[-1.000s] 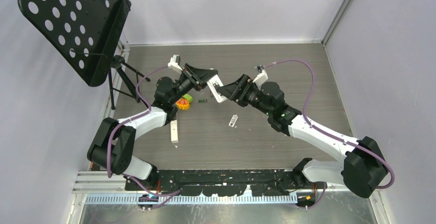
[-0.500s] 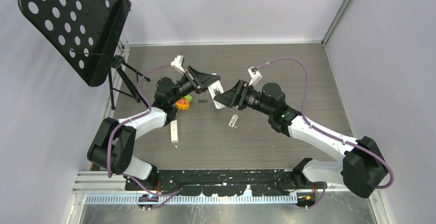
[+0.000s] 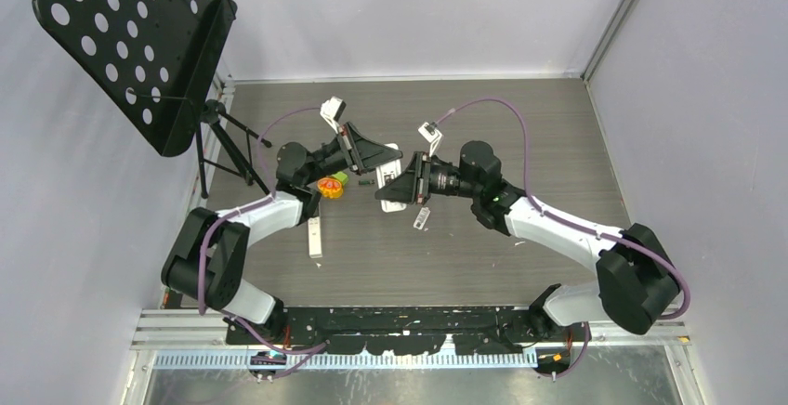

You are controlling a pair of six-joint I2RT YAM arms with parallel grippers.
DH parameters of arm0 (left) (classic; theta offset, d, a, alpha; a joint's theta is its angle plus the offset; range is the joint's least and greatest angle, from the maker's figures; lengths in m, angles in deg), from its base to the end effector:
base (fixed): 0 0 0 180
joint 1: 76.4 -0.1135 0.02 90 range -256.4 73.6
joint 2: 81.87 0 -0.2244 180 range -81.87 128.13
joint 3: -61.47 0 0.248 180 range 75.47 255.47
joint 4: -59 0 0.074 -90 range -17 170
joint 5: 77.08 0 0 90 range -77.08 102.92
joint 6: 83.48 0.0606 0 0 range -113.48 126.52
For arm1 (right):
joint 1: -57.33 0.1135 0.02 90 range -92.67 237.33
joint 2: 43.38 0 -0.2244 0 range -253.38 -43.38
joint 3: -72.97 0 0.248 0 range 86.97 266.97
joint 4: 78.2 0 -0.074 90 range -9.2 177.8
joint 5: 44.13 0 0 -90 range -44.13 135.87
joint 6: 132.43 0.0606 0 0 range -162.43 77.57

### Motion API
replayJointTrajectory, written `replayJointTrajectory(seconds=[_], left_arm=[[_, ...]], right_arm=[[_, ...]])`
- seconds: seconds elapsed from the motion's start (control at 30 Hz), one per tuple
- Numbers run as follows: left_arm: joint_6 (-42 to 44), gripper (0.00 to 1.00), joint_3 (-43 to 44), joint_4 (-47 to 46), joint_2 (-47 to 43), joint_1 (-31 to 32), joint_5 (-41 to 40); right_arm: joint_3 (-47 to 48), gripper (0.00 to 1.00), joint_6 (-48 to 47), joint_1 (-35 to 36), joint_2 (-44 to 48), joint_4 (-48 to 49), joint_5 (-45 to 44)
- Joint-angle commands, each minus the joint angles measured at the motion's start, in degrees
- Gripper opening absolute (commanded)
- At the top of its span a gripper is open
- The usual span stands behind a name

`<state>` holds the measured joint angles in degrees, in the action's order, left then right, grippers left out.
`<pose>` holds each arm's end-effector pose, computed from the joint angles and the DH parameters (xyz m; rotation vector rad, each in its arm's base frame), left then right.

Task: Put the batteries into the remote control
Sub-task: Load the battery into the remote control.

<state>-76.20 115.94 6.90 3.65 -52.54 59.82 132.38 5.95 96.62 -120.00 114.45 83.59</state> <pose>0.2772 -0.1710 0.2508 0.0823 1.6520 -1.9952 0.2292 0.2355 0.2487 -0.4344 1.8871 1.6361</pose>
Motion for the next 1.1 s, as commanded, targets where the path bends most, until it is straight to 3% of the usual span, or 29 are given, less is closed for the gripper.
replayJointTrajectory(seconds=[0.0,0.17,0.3,0.47,0.63,0.8,1.07], left_arm=[[-0.50,0.08,1.10,-5.13,-1.76,-0.04,2.84],[7.31,0.51,0.20,5.22,-7.31,-0.63,3.48],[14.61,0.64,2.24,18.83,-11.75,-3.08,10.89],[20.10,0.67,3.67,31.32,-16.74,-3.38,12.03],[29.10,0.64,7.90,49.67,-18.73,-3.38,13.25],[30.00,0.54,8.17,53.70,-19.10,-2.95,16.30],[37.77,0.51,8.50,63.06,-20.06,1.48,16.56]], right_arm=[[0.66,0.23,3.47,-0.09,-1.54,9.74,2.90],[0.45,0.08,4.56,-0.89,-2.81,12.29,9.44],[1.31,0.06,0.57,-1.29,-0.73,6.77,14.96],[4.97,0.05,-14.86,-1.23,3.20,-15.67,15.91],[7.56,0.05,-23.71,-1.17,4.01,-27.87,19.06],[8.46,0.04,-26.84,-1.14,3.39,-31.50,21.07],[9.17,0.03,-27.88,-1.06,2.35,-31.49,21.99]])
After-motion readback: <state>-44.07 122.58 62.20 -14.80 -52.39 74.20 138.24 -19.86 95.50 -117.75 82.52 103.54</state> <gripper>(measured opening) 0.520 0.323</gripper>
